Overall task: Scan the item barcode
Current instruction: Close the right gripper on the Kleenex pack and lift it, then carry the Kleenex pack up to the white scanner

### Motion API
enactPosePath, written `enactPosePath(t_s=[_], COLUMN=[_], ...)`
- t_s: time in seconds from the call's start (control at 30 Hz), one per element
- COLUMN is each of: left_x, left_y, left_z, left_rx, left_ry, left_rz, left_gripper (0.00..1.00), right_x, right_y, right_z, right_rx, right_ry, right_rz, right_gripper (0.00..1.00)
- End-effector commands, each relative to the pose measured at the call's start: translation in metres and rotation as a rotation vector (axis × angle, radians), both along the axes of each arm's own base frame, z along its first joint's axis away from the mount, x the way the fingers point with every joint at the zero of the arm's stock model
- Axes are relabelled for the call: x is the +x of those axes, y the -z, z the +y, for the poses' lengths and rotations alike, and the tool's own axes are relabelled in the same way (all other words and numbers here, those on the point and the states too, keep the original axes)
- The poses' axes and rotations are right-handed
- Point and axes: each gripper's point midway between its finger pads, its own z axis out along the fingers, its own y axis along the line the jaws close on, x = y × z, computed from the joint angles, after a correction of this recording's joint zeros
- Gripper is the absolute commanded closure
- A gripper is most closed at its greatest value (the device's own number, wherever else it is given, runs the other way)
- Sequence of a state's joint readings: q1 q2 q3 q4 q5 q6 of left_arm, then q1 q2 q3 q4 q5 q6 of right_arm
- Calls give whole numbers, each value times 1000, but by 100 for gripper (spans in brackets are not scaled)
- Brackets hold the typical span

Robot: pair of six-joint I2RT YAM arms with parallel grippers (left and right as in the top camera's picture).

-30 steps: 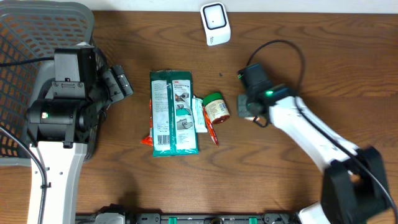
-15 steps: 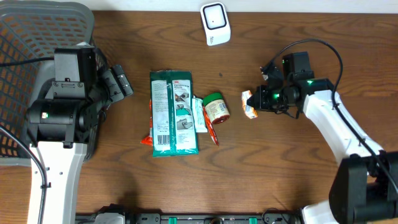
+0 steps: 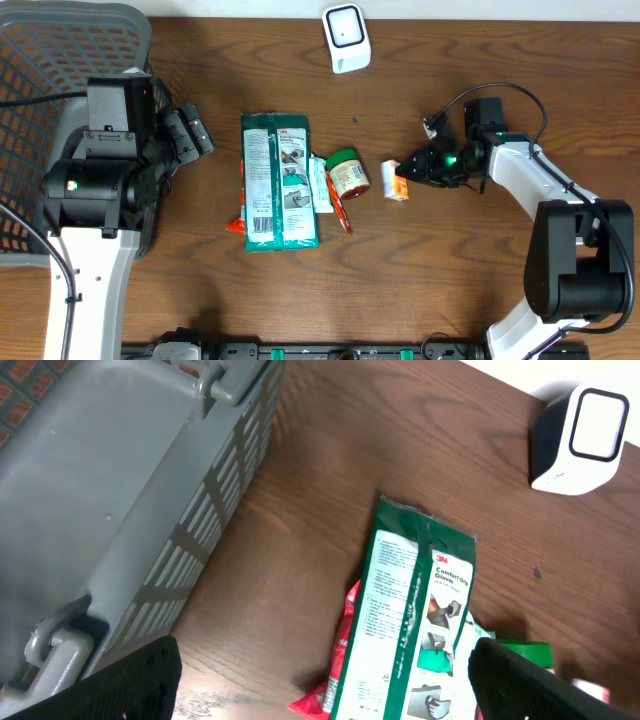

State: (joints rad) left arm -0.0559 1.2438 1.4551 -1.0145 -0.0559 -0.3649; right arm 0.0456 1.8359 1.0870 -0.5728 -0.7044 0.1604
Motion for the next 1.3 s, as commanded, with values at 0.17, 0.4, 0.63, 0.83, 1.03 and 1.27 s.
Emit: enactPosePath(t_s=[0.17, 0.4, 0.63, 0.83, 1.03, 1.27], left_x=[1, 1, 1, 1, 1, 1], left_y=[-2, -2, -2, -2, -2, -2], left_z=[3, 3, 3, 3, 3, 3], left_rx=[15, 15, 15, 15, 15, 15], left_ry=[1, 1, 1, 1, 1, 1], left_rz=[-1, -1, -1, -1, -1, -1], left_gripper=[9, 9, 9, 9, 9, 9], right_x=[-5, 3, -4, -9, -13, -18], right_y=[9, -32, -43, -28, -11, 13], right_z=[-13, 4, 23, 29, 32, 34], right_rx=[-70, -76, -436, -828, -957, -947], right_ry=[17, -15, -13, -7, -27, -63], right_rz=[28, -38, -124, -251, -269, -206], right_gripper=[66, 61, 62, 63, 64, 67])
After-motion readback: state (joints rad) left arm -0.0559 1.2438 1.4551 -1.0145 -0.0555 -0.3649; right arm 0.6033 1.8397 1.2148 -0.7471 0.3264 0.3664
